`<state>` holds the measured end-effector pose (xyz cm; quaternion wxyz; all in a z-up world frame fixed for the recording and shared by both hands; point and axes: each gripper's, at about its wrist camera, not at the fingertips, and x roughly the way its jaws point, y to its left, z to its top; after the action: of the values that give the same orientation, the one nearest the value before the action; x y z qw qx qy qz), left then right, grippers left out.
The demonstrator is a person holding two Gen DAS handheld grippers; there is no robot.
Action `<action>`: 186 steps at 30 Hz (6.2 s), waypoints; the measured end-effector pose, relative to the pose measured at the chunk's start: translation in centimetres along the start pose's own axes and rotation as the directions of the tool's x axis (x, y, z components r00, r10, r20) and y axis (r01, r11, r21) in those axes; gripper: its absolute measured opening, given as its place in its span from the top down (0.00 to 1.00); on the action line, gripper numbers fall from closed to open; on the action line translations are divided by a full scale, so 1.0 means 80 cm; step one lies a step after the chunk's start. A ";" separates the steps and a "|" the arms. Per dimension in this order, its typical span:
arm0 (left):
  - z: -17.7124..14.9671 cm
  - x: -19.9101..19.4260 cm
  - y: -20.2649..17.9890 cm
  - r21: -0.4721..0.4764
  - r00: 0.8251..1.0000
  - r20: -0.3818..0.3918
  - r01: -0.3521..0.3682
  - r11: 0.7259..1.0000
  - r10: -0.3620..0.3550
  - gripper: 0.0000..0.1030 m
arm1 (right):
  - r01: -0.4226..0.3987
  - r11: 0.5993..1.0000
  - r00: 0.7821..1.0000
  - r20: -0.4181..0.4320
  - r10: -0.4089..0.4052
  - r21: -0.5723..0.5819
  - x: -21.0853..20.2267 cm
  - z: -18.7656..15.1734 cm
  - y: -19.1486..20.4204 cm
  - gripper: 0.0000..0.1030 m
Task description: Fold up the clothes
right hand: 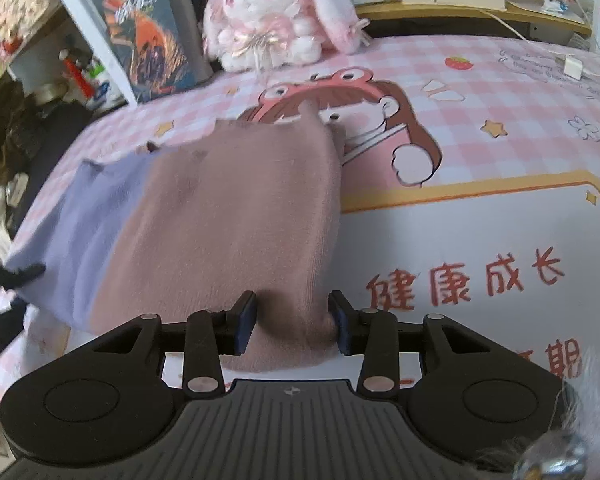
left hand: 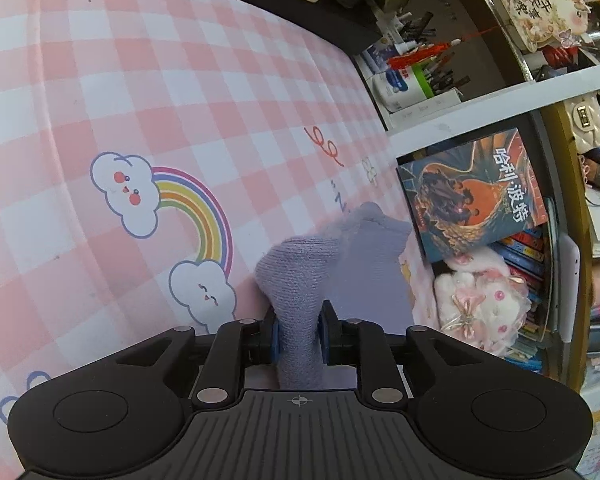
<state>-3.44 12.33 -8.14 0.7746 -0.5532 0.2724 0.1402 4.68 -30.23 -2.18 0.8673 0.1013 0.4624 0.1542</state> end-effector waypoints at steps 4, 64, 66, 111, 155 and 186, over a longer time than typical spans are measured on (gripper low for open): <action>0.002 0.002 0.002 -0.014 1.000 -0.007 0.013 1.000 -0.013 0.81 | -0.001 0.999 0.999 0.032 0.000 0.055 -0.001 0.014 -0.012 0.63; -0.325 -0.063 -0.285 0.795 0.996 0.089 -0.068 0.603 -0.004 0.26 | -0.452 0.883 0.877 -0.118 0.465 0.125 0.016 0.082 -0.173 0.55; -0.308 -0.066 -0.279 0.772 0.991 0.134 -0.103 0.627 -0.002 0.27 | -0.465 0.876 0.872 -0.103 0.478 0.131 0.013 0.088 -0.168 0.54; -0.246 -0.040 -0.202 0.778 0.994 -0.049 -0.023 0.628 0.096 0.56 | -0.534 0.827 0.845 -0.107 0.523 -0.174 -0.006 0.091 -0.029 0.82; -0.279 -0.051 -0.202 0.764 0.993 -0.107 0.046 0.644 0.056 0.51 | -0.202 0.967 0.978 -0.077 0.192 -0.156 -0.060 0.027 -0.093 0.30; -0.150 -0.069 -0.136 0.642 0.966 -0.257 0.137 0.754 0.043 0.21 | -0.010 0.987 0.999 0.044 0.003 0.159 -0.102 -0.054 -0.012 0.15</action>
<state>-5.50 -2.20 0.66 0.8805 -0.2675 0.3873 -0.0562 -3.05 -33.93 1.42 0.8657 0.1751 0.4541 0.1171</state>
